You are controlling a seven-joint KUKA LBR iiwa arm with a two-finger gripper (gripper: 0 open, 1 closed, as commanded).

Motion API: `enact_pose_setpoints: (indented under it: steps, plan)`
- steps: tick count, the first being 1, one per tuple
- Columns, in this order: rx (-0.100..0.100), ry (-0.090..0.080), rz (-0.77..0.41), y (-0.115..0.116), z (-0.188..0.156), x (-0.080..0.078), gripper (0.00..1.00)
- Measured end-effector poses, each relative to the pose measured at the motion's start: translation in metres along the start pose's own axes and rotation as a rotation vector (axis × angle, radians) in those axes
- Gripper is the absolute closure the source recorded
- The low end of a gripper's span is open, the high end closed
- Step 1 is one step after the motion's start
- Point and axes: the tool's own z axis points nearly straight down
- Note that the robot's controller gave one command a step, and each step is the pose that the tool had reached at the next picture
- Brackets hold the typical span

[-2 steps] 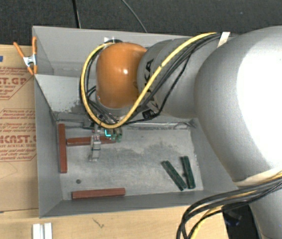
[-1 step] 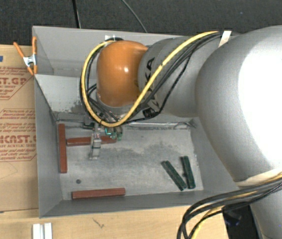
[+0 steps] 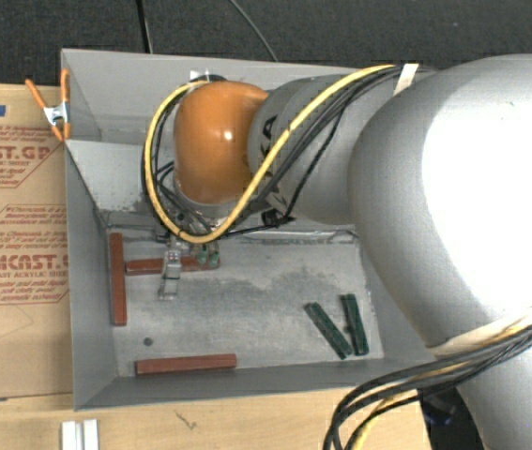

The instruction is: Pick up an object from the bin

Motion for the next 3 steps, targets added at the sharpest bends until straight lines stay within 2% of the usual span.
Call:
enact_pose_setpoints:
  steps: [1, 2, 3]
  plan:
    - [0.000, 0.003, -0.067, -0.006, 0.047, -0.005, 1.00]
    - [0.000, 0.003, -0.067, -0.006, 0.047, -0.005, 1.00]
    - [0.001, 0.003, -0.133, -0.011, -0.073, -0.003, 1.00]
